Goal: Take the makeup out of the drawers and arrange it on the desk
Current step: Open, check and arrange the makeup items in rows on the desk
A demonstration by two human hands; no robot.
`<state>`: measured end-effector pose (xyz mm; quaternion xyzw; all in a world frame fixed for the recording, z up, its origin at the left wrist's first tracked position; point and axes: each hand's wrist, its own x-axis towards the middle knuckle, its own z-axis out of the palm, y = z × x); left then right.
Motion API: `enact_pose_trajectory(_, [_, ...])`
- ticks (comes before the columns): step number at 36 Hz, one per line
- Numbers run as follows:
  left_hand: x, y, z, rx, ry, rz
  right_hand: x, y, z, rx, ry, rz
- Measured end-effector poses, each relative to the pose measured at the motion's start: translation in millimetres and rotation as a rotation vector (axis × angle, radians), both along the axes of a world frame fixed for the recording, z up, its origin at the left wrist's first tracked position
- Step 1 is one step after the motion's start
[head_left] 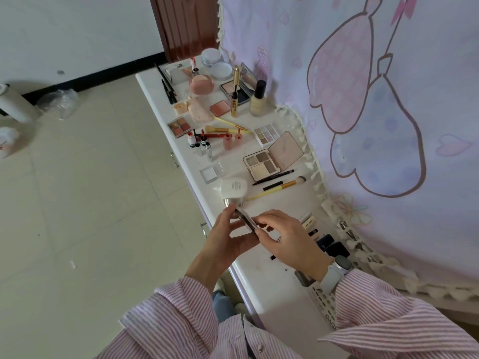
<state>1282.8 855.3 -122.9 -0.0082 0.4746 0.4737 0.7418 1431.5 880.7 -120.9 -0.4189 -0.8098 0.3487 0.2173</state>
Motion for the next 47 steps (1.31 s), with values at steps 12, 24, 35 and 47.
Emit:
enact_pose_trajectory(12, [6.4,-2.9,-2.9,-0.049,0.076,-0.037,1.8,-5.9,-3.1,-0.062,-0.212,-0.004])
enact_pose_trajectory(24, [10.5,4.0,-24.4,-0.183,0.073,-0.039,31.4,38.0,-3.1,-0.186,-0.353,-0.251])
enact_pose_trajectory(35, [34.7,16.4,-31.0,0.060,0.704,-0.409,41.6,66.1,-13.5,-0.219,-0.375,-0.377])
enact_pose_trajectory(47, [24.4,-21.0,-58.6,0.394,1.567,-0.697,55.6,24.0,-26.2,0.343,-0.437,-0.060])
